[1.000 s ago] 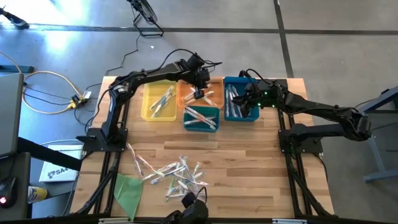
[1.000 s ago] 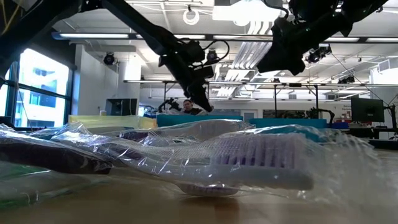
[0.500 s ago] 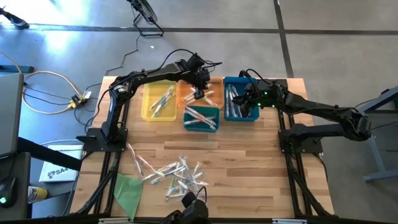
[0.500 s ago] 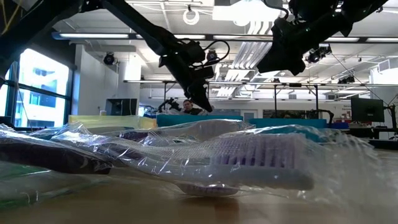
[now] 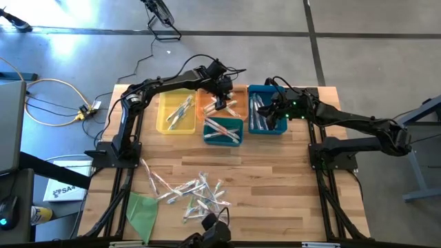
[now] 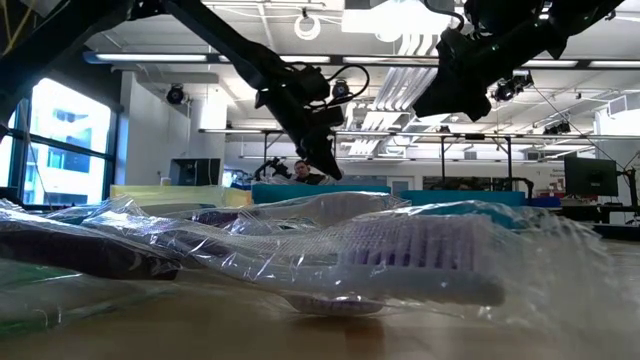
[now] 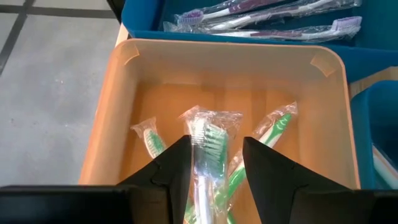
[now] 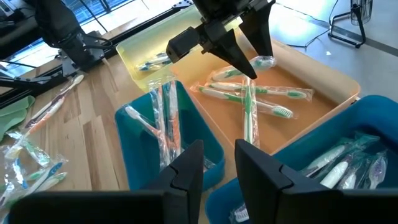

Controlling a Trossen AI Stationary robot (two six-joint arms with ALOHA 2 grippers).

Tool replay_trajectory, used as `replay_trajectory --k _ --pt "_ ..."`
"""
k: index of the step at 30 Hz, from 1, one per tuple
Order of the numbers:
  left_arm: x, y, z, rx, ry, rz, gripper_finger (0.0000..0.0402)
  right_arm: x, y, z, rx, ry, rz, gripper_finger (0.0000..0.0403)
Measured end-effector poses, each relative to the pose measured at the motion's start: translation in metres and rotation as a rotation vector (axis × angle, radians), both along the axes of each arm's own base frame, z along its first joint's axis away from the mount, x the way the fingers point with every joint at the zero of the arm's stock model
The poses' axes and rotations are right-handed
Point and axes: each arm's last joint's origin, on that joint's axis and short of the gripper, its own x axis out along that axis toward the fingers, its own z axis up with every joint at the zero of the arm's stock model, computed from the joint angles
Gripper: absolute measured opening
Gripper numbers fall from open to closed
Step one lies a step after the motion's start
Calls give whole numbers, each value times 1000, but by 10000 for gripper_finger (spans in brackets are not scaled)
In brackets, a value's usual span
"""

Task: Pick & Place Toothbrushes
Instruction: Put the green toothbrush into the orange bin, then put the blue toothbrush into the yellow bin

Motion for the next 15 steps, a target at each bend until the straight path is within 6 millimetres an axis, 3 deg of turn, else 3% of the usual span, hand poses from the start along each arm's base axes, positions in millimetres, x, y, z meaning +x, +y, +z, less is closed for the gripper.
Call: replay_trajectory --k 15 --pt "0 1 1 68 15 -20 141 0 0 0 0 0 0 85"
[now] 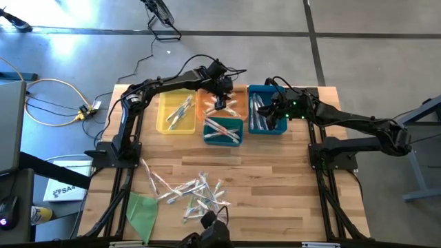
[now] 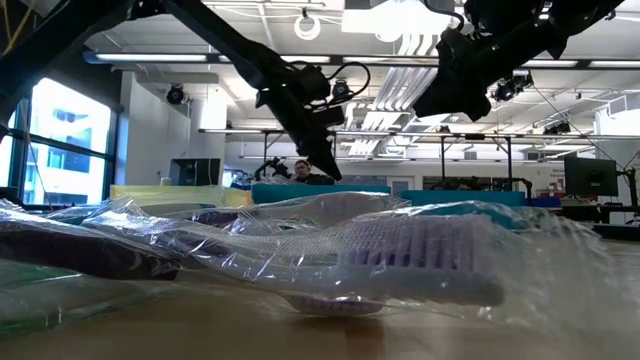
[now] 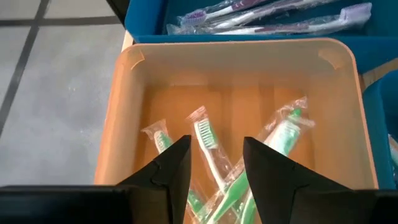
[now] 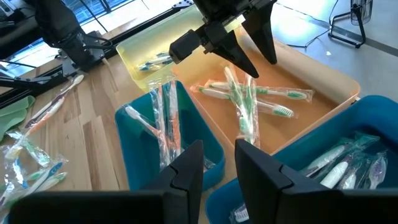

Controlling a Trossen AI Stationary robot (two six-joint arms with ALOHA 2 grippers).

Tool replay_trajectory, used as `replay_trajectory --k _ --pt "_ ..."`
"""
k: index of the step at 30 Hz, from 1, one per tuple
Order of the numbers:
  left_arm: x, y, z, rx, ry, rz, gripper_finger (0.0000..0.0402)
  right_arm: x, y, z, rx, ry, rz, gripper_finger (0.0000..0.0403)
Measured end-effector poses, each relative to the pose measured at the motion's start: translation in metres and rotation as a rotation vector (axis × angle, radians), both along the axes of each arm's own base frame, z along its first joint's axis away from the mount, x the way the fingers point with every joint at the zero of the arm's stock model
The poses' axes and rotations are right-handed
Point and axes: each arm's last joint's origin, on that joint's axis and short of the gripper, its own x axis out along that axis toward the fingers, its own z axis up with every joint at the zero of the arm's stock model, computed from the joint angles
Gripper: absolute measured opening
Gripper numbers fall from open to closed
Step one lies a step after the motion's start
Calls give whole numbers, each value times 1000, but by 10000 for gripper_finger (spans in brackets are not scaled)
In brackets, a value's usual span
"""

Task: Pick & Place Toothbrushes
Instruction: Put the blue toothbrush into the yellow bin

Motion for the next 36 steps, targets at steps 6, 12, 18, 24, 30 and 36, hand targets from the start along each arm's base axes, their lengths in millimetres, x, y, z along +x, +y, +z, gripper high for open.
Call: replay_trajectory --k 6,12,18,24,30,36 --pt "-2 4 11 -36 -22 60 141 0 0 0 0 -1 0 85" --pt "-1 2 21 -86 -19 74 141 0 0 0 0 -1 0 85" --pt "4 -9 25 -133 -56 -32 141 0 0 0 -1 -1 0 85" --pt "7 -33 43 -93 -65 -111 141 0 0 0 2 4 1 85" --pt "2 -61 81 2 -111 -164 141 -1 1 -2 8 28 4 85" --pt "-7 -86 112 57 -171 -220 141 -1 1 -3 -9 37 20 85"
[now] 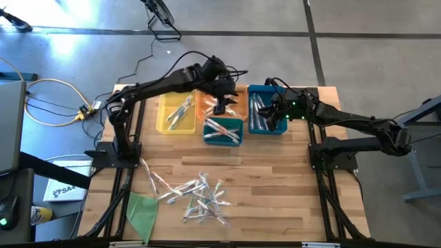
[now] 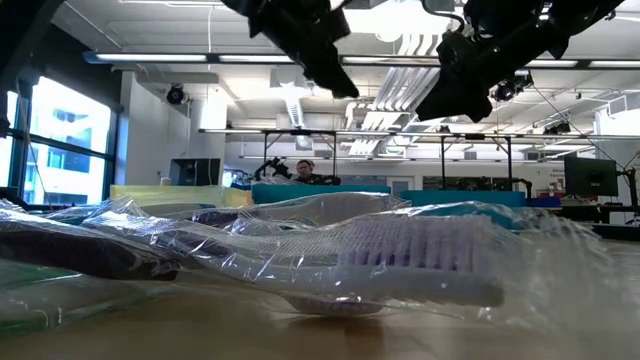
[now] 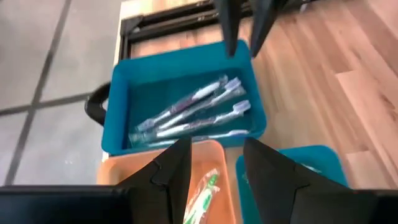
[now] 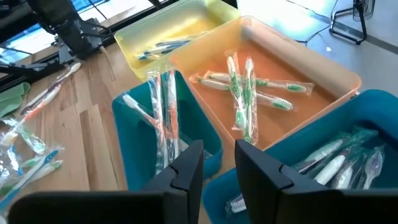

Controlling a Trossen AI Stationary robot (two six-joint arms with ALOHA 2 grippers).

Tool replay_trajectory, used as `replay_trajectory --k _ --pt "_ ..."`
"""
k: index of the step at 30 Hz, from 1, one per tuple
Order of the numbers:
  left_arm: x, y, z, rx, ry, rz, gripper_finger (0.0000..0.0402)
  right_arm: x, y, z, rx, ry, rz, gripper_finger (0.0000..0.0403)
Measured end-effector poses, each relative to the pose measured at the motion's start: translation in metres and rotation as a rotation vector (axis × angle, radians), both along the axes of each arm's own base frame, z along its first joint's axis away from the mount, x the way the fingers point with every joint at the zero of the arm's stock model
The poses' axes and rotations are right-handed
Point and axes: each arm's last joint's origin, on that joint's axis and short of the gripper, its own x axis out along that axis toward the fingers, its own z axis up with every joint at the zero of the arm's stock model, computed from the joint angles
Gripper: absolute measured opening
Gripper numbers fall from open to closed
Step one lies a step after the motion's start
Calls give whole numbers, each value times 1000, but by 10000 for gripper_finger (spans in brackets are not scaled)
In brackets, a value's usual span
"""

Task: Pick & Place Toothbrushes
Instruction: Put the blue toothbrush into the yellow bin

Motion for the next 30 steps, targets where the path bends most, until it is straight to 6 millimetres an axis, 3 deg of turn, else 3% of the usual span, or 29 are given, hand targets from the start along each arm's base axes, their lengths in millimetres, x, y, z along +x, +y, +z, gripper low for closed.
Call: replay_trajectory --k 8,17,30 --pt "-1 -36 22 81 -32 -8 141 0 1 0 12 -9 40 85" --pt "-13 -77 17 131 -173 -47 141 1 3 0 22 -19 107 85" --pt "-103 -107 2 149 -307 -78 141 2 3 2 21 -37 126 85"
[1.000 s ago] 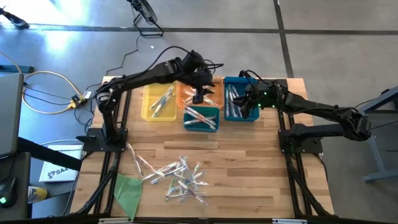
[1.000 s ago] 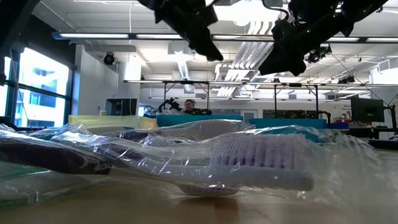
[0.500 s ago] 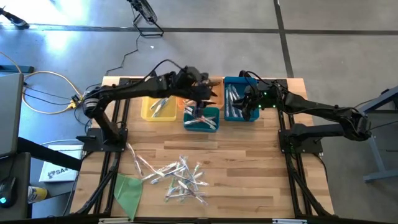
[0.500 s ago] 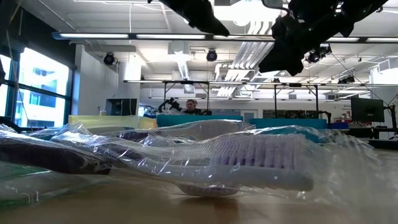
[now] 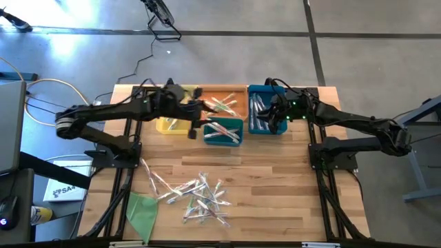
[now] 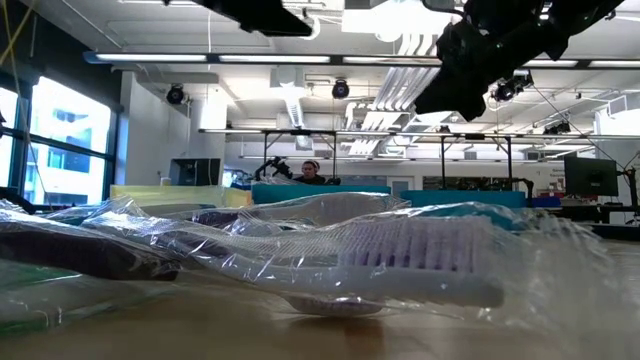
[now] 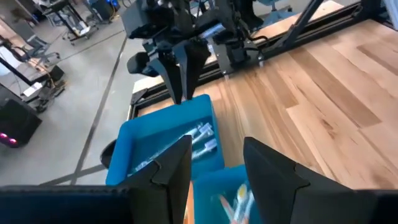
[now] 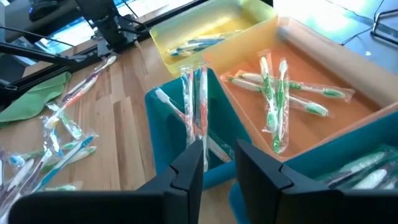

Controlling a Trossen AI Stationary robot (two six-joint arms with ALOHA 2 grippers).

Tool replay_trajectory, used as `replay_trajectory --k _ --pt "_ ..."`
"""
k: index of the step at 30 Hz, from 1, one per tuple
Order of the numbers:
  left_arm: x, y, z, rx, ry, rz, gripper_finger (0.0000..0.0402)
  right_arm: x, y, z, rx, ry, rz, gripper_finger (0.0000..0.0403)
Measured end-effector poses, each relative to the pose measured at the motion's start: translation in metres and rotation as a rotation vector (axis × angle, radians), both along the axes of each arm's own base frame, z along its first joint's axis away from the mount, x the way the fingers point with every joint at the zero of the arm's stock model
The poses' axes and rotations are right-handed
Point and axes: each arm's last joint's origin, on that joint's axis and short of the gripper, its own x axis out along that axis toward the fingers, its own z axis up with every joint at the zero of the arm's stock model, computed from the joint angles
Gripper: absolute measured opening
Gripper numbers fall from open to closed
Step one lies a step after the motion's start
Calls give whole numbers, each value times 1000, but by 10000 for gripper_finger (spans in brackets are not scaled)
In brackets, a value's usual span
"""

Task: Pick & Place Toothbrushes
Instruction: Put the blue toothbrush into the yellow bin

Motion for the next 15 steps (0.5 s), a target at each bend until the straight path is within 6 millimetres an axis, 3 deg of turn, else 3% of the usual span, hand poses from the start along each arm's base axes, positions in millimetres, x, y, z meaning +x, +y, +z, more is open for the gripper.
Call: replay_trajectory --k 7,15 --pt "-47 -12 0 34 -59 -5 141 1 -1 2 -15 -22 -9 85" --pt "-86 -21 -6 52 -85 -7 141 3 -2 8 -46 -82 -8 85"
